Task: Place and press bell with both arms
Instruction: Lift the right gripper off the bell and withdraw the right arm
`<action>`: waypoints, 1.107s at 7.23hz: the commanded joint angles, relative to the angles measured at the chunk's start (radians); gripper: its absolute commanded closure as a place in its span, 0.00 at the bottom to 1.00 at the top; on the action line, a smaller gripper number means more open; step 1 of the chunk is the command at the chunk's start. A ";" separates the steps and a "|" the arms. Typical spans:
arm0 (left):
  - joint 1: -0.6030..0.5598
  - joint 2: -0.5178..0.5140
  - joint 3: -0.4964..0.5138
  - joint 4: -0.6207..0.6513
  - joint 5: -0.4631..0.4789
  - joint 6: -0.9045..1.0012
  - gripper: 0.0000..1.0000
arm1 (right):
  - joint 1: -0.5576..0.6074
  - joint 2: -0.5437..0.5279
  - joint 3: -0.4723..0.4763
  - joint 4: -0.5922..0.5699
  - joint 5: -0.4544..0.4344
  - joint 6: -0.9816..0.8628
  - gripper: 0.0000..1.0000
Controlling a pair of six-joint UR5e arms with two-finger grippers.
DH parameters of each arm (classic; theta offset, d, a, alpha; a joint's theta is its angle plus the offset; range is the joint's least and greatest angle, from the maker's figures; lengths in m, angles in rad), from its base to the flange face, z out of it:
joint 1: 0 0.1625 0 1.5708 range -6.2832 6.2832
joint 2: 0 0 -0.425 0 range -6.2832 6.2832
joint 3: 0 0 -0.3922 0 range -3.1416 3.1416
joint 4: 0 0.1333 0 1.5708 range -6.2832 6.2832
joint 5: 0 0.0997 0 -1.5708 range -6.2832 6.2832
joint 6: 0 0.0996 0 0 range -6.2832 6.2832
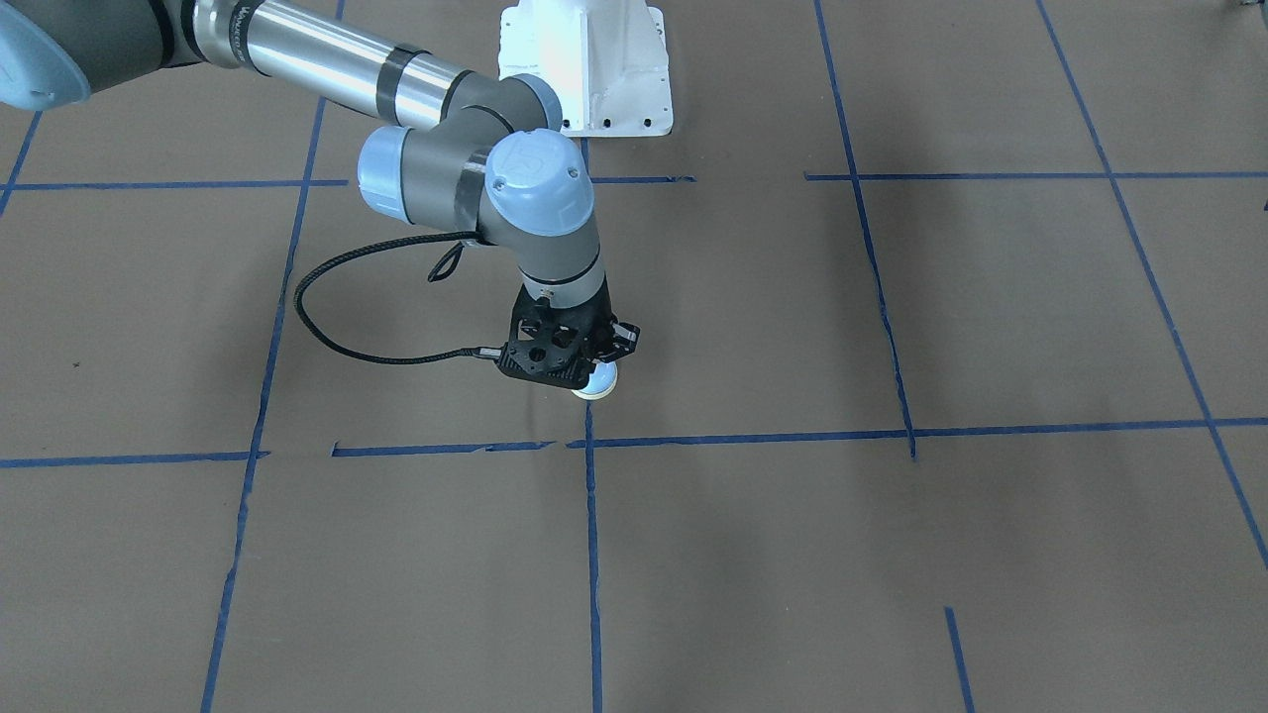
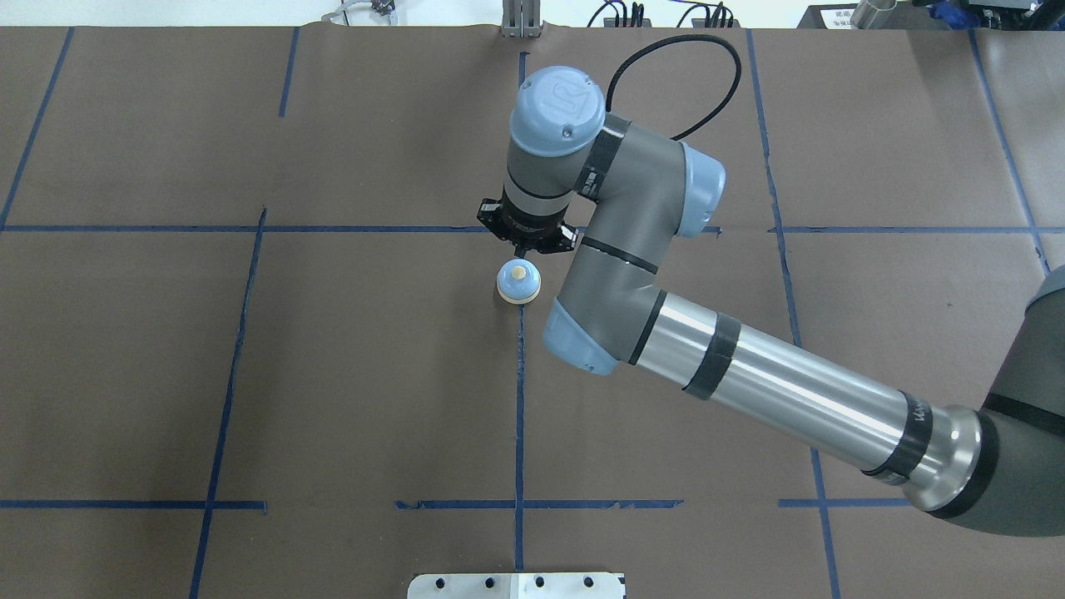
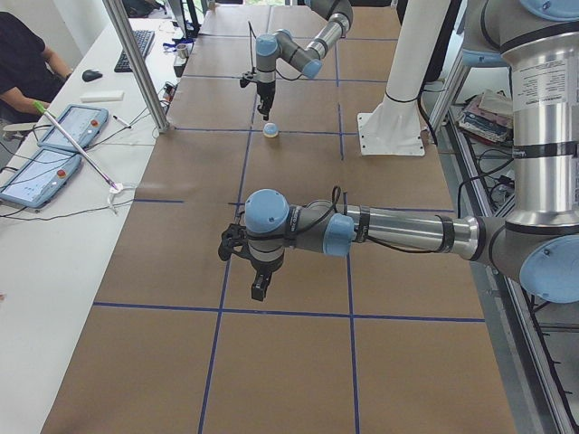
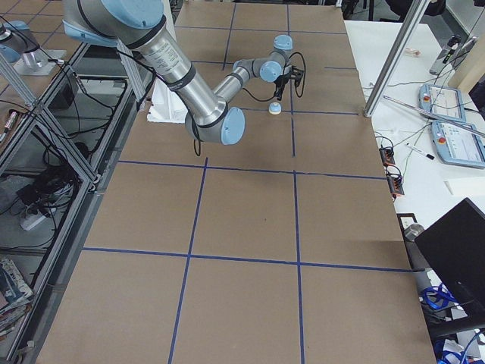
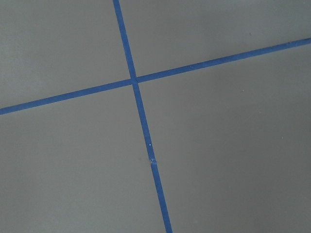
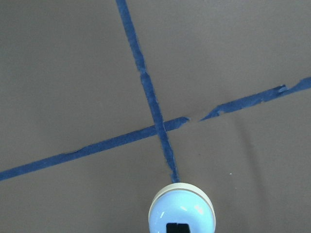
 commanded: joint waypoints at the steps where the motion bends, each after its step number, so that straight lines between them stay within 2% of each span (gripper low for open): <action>1: 0.000 -0.003 -0.002 0.001 0.000 -0.001 0.00 | 0.065 -0.150 0.185 -0.001 0.063 -0.006 1.00; 2: 0.000 -0.003 -0.002 0.001 0.000 -0.001 0.00 | 0.115 -0.259 0.300 -0.002 0.111 -0.055 1.00; 3: 0.002 -0.004 -0.002 -0.001 0.000 -0.003 0.00 | 0.189 -0.397 0.423 -0.002 0.191 -0.179 0.97; 4: 0.002 -0.004 -0.005 0.001 0.002 -0.003 0.00 | 0.274 -0.521 0.499 -0.002 0.251 -0.289 0.77; 5: 0.002 -0.006 -0.005 -0.001 0.002 -0.003 0.00 | 0.372 -0.626 0.527 0.002 0.294 -0.425 0.13; 6: 0.002 -0.006 -0.005 0.001 0.000 -0.003 0.00 | 0.439 -0.751 0.559 0.008 0.293 -0.565 0.00; 8: 0.002 -0.006 -0.003 0.001 0.002 -0.003 0.00 | 0.647 -0.928 0.544 -0.007 0.340 -1.012 0.00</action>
